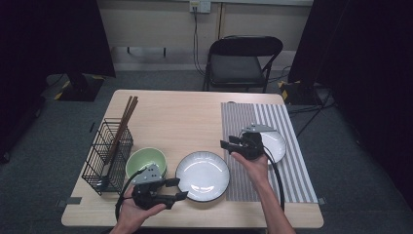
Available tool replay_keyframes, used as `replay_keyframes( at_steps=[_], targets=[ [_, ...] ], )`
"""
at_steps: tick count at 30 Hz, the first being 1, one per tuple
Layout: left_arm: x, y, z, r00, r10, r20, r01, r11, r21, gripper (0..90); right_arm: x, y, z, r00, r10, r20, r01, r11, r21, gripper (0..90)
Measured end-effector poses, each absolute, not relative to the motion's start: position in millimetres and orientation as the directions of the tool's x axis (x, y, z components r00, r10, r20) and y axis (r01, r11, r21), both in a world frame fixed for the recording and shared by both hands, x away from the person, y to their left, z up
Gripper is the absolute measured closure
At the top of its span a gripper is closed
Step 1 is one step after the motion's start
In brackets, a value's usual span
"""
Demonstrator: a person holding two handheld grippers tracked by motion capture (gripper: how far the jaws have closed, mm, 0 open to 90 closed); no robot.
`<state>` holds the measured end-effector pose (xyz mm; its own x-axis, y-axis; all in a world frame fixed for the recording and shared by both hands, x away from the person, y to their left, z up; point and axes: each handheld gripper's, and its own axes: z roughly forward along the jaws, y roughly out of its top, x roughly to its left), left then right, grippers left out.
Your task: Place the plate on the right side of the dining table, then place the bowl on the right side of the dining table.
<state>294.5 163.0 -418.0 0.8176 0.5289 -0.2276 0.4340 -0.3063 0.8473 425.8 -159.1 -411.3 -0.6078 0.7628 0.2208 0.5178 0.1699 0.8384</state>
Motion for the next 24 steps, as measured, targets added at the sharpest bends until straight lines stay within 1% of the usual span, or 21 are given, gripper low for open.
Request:
replay_keyframes(
  at_steps=[1, 5, 11, 16, 18, 19, 24],
  targets=[
    [293.8, 164.3, -416.0, 0.815, 0.532, -0.229, 0.434, -0.299, 0.850, 43.7, 425.9, -150.0, -409.0, -0.627, 0.749, 0.216, 0.509, 0.184, 0.841, 52.9],
    [293.1, 172.0, -409.6, 0.810, 0.541, -0.225, 0.428, -0.284, 0.858, 43.8, 425.9, -135.3, -404.2, -0.660, 0.721, 0.212, 0.490, 0.199, 0.849, 52.9],
    [295.1, 189.2, -404.1, 0.789, 0.564, -0.245, 0.440, -0.239, 0.866, 45.4, 425.6, -104.5, -395.0, -0.718, 0.666, 0.203, 0.460, 0.235, 0.856, 53.2],
    [295.1, 203.1, -399.6, 0.782, 0.576, -0.238, 0.434, -0.230, 0.871, 46.2, 425.6, -82.3, -392.0, -0.754, 0.626, 0.202, 0.443, 0.256, 0.859, 53.3],
    [294.5, 206.6, -399.8, 0.770, 0.598, -0.222, 0.432, -0.233, 0.871, 46.4, 425.7, -75.2, -390.5, -0.764, 0.612, 0.203, 0.439, 0.264, 0.859, 52.9],
    [293.9, 208.1, -400.8, 0.774, 0.590, -0.230, 0.432, -0.226, 0.873, 46.6, 425.8, -68.4, -389.0, -0.779, 0.596, 0.197, 0.430, 0.279, 0.859, 51.4],
    [293.8, 213.7, -400.5, 0.768, 0.597, -0.231, 0.436, -0.224, 0.872, 47.3, 425.2, -50.2, -384.8, -0.805, 0.562, 0.189, 0.411, 0.298, 0.862, 51.0]
  ],
)
